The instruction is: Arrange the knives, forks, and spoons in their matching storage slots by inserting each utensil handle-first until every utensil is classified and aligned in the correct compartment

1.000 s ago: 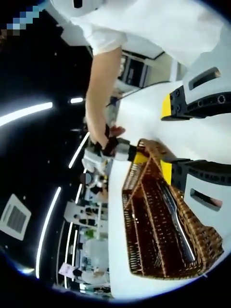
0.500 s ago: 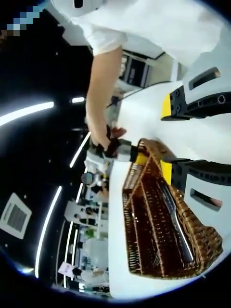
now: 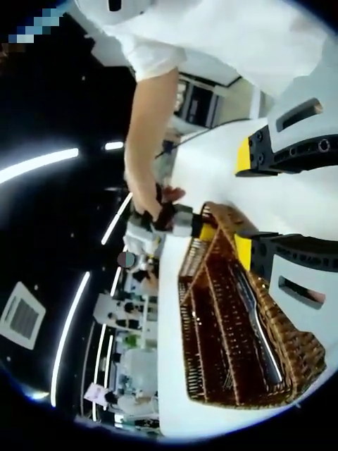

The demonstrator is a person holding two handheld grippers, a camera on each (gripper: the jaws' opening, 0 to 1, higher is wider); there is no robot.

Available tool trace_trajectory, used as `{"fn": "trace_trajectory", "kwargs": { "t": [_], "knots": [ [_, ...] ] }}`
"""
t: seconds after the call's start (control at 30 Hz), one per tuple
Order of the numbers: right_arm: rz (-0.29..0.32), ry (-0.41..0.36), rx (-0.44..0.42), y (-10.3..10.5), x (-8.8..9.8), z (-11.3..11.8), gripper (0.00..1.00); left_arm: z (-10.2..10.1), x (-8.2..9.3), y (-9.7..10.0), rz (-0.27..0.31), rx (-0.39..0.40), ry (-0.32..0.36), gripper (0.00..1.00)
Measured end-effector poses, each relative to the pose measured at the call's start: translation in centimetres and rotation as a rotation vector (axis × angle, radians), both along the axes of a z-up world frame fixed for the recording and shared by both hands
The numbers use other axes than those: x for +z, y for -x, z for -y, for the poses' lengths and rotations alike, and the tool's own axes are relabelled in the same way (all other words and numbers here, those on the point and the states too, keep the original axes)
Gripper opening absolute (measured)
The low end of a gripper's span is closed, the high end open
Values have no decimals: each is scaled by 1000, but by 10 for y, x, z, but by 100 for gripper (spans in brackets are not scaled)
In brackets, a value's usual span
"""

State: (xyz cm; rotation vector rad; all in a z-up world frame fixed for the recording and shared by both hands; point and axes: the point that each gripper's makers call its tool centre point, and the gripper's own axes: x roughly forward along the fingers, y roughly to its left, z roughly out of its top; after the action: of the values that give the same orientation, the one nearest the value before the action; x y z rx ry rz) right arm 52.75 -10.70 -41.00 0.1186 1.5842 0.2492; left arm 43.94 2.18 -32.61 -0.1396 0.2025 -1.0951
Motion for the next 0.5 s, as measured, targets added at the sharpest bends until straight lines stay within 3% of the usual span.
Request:
{"fn": "trace_trajectory", "kwargs": {
  "t": [0.5],
  "knots": [
    [12,7,27,0,0,-1,9,-1,1,-1,8,7,-12,30]
  ]
}}
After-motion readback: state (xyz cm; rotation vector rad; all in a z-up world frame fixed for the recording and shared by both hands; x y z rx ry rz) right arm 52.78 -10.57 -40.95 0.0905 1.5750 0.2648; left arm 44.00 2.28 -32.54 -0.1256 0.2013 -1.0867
